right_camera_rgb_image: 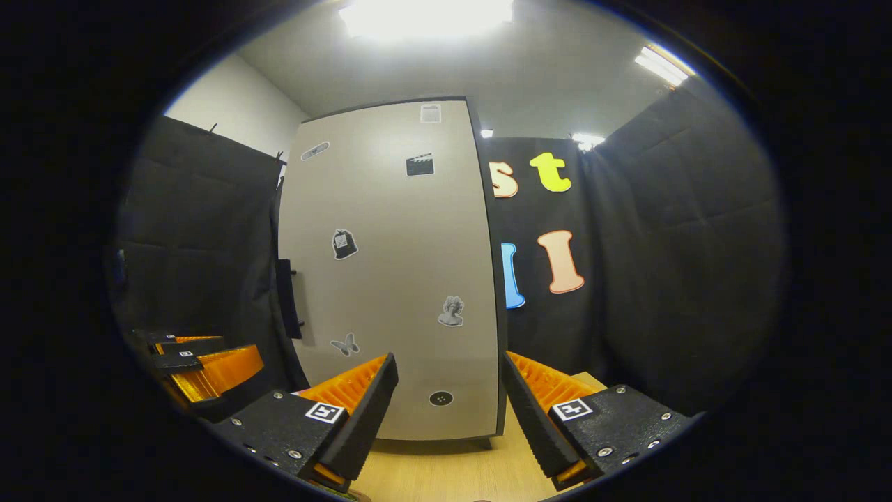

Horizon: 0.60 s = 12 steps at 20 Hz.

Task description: Open the cabinet door with the right hand, grasp the bottle in the cabinet with the left hand and place it on the coaster, then close the cabinet door with the right hand.

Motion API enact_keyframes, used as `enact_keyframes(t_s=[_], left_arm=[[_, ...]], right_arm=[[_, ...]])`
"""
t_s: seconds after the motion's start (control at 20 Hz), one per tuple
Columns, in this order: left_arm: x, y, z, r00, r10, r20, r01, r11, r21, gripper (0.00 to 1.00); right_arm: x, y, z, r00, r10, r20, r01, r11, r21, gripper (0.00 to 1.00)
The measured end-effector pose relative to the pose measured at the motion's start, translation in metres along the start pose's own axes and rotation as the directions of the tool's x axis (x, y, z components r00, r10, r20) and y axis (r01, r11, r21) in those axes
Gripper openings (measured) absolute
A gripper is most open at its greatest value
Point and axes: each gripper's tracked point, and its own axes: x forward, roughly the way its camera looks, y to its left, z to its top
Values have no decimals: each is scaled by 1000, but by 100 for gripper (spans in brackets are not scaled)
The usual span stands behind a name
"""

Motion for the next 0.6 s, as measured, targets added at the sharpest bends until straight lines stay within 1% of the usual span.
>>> enact_keyframes(t_s=[0.1,0.3,0.35,0.5,0.55,0.6], left_arm=[[0,2,1,1000,-1,2,1,1000,-3,79],[-1,6,0,1000,5,4,-5,1000,-2,79],[-2,6,0,1000,4,4,-4,1000,-4,83],[-1,6,-1,1000,4,2,-4,1000,-3,83],[-1,6,-1,1000,3,3,-3,1000,-5,80],[-1,7,0,1000,2,4,-2,1000,-5,80]], right_arm=[[0,1,-2,1000,4,-4,-4,1000,4,92],[-1,2,-1,1000,7,0,-7,1000,14,93],[-1,2,-1,1000,8,1,-8,1000,17,93],[-2,3,-2,1000,12,-5,-12,1000,24,92],[-1,3,-3,1000,12,-6,-12,1000,24,93],[-1,3,-3,1000,12,-6,-11,1000,23,93]])
